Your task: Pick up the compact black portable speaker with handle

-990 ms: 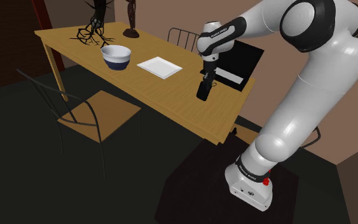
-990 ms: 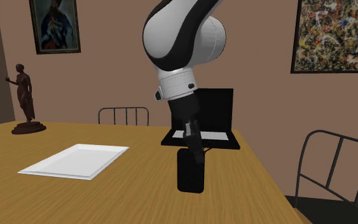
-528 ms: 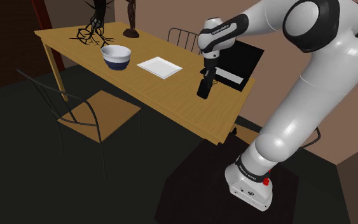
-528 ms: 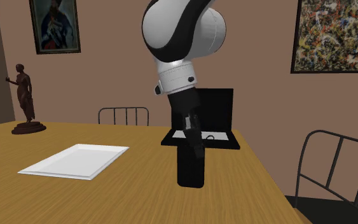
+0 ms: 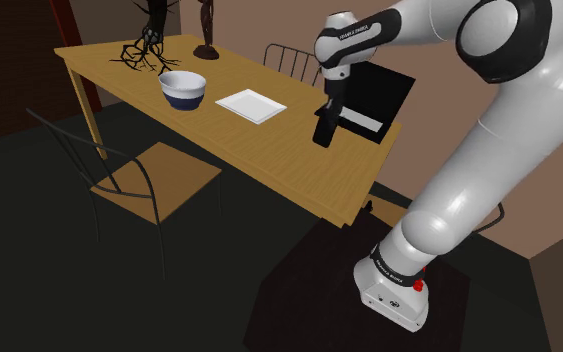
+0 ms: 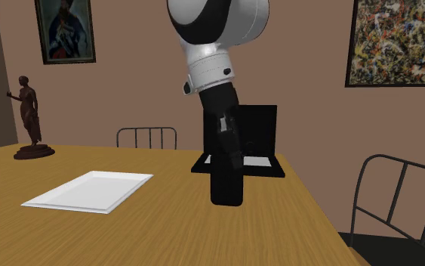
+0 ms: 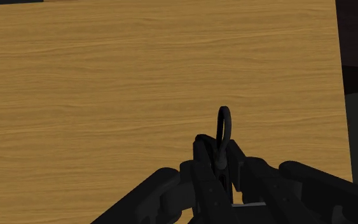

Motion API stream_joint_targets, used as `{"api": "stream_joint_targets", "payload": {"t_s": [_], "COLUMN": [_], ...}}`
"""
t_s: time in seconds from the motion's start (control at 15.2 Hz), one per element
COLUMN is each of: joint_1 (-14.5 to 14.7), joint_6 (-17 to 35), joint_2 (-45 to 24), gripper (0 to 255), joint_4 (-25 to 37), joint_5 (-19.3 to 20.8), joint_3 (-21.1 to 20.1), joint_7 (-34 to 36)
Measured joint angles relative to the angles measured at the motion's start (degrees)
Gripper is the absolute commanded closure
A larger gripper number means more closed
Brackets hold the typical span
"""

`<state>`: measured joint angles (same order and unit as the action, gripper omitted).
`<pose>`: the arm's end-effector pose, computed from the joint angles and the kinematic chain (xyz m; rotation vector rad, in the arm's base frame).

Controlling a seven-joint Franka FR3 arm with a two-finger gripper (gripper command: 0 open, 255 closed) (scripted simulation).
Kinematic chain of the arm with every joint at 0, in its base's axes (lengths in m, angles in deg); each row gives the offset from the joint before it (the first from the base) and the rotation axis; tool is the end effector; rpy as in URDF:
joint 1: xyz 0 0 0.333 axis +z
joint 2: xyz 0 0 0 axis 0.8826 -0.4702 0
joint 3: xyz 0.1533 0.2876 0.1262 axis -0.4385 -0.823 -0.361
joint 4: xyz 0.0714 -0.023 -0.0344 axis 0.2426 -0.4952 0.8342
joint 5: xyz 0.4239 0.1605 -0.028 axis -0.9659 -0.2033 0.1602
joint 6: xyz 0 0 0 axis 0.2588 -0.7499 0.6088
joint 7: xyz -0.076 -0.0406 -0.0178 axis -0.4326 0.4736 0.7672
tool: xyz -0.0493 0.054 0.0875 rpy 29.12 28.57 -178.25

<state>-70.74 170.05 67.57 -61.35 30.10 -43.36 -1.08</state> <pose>0.4968 -0.2910 0.3959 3.0710 0.1674 -0.4612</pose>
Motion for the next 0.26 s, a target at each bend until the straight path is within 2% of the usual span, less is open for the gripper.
{"api": "stream_joint_targets", "payload": {"t_s": [0.26], "joint_1": [0.08], "joint_6": [-2.63], "joint_2": [0.96], "gripper": [255], "joint_4": [1.72], "joint_5": [0.16], "joint_3": [-0.07], "joint_7": [-0.19]}}
